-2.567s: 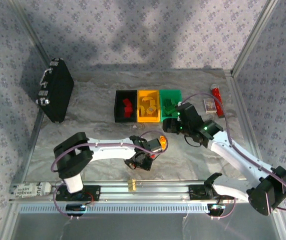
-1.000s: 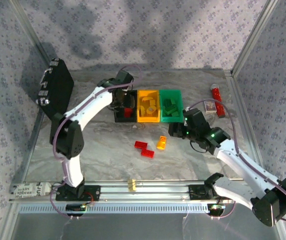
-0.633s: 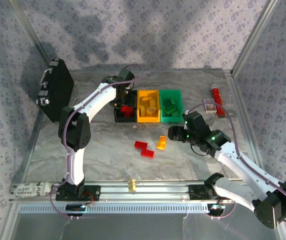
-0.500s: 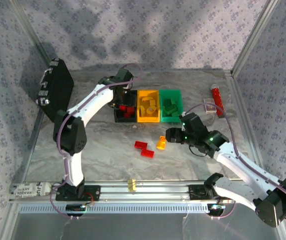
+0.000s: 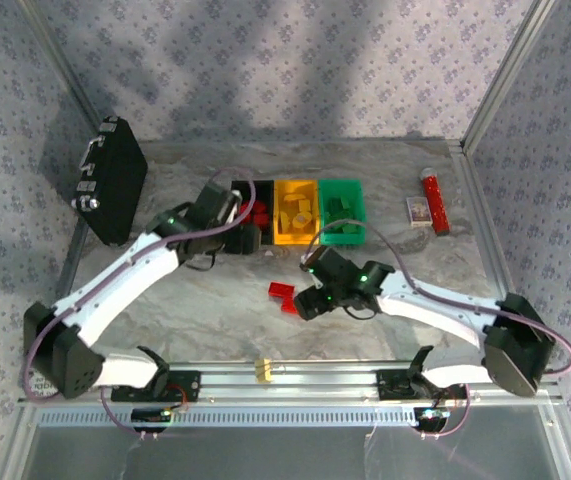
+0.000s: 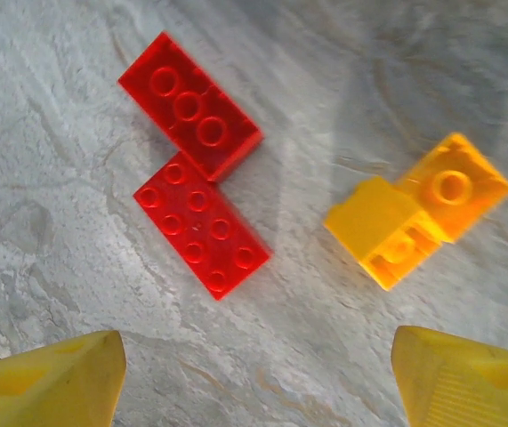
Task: Sort the legos into containers by color
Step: Pick up the lego from the bottom-center of the table, then place the lego in the container.
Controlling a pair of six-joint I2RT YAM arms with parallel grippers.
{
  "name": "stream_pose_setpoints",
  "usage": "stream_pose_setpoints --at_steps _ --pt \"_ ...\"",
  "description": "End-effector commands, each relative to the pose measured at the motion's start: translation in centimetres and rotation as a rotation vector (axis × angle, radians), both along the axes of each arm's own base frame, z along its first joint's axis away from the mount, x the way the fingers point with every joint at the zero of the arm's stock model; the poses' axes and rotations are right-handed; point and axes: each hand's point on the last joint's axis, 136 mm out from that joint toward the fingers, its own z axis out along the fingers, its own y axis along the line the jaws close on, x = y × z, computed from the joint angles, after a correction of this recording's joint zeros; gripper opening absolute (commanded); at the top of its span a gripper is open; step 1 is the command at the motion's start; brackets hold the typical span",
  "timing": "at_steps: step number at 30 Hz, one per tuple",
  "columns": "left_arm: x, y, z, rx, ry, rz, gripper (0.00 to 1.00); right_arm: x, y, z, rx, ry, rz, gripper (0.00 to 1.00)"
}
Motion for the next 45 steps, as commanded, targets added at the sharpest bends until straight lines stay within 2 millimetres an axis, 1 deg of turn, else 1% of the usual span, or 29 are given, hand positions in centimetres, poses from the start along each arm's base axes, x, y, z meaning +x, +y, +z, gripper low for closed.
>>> stream_pose_setpoints --at_steps 1,5,8,11,15,17,20,22,23,24,25,27,29,31,33,35,38,41,45 --pt "-2.0 0.6 -0.3 -0.09 -0.018 0.049 0.85 0.3 2.6 0.4 0.006 -0.017 0.108 0.81" --pt "-5.2 1.7 -2.1 -0.129 0.004 0.066 0.84 0.6 4.5 -1.0 -0.055 0.011 0.173 0.82" --pt "-6.8 2.3 -3.1 -0.143 0.01 0.077 0.84 0.7 5.2 -2.4 -0.117 0.039 0.212 0.81" --pt "-8.0 3.2 -3.9 -0.134 0.019 0.091 0.84 0.7 5.4 -3.8 -0.163 0.06 0.234 0.8" --pt "-8.9 3.5 -4.2 -0.158 0.019 0.094 0.84 0.7 5.2 -5.4 -0.205 0.085 0.243 0.8" --pt "-9.1 3.7 -4.3 -0.159 0.018 0.097 0.84 0.5 5.2 -6.4 -0.222 0.107 0.249 0.79" --pt "-9.0 3.8 -4.0 -0.152 0.006 0.094 0.84 0.2 5.1 -7.3 -0.242 0.123 0.252 0.78" --pt "-8.9 3.8 -3.8 -0.143 0.0 0.09 0.84 0.0 5.3 -7.4 -0.246 0.129 0.261 0.74" --pt "-8.8 3.8 -3.6 -0.141 -0.005 0.089 0.84 -0.1 5.3 -7.4 -0.248 0.129 0.262 0.69" --pt "-8.7 3.8 -3.4 -0.14 -0.009 0.089 0.84 -0.2 5.4 -7.2 -0.251 0.125 0.266 0.63" --pt "-8.6 3.8 -3.3 -0.138 -0.014 0.087 0.83 -0.2 5.7 -6.9 -0.253 0.108 0.271 0.54" --pt "-8.5 3.8 -2.9 -0.137 -0.026 0.086 0.84 -0.3 5.8 -6.0 -0.268 0.088 0.276 0.42" --pt "-8.3 4.0 -2.5 -0.131 -0.041 0.087 0.84 0.0 6.5 -4.4 -0.252 0.06 0.279 0.33" --pt "-8.2 4.2 -2.2 -0.123 -0.051 0.09 0.84 0.9 7.6 -1.9 -0.215 0.02 0.277 0.3" --pt "-8.2 4.3 -2.0 -0.117 -0.055 0.09 0.84 2.3 8.3 0.3 -0.183 -0.016 0.269 0.3" --pt "-8.3 4.4 -2.0 -0.117 -0.054 0.091 0.84 4.5 9.3 2.6 -0.132 -0.051 0.251 0.3" --pt "-8.6 4.5 -2.3 -0.121 -0.043 0.096 0.83 7.9 10.6 5.1 -0.076 -0.098 0.228 0.31" --pt "-9.0 4.8 -2.7 -0.126 -0.033 0.104 0.83 10.8 11.9 6.1 -0.056 -0.131 0.201 0.31" --pt "-9.5 5.3 -3.2 -0.126 -0.027 0.108 0.83 14.6 13.4 6.1 -0.03 -0.153 0.155 0.31"
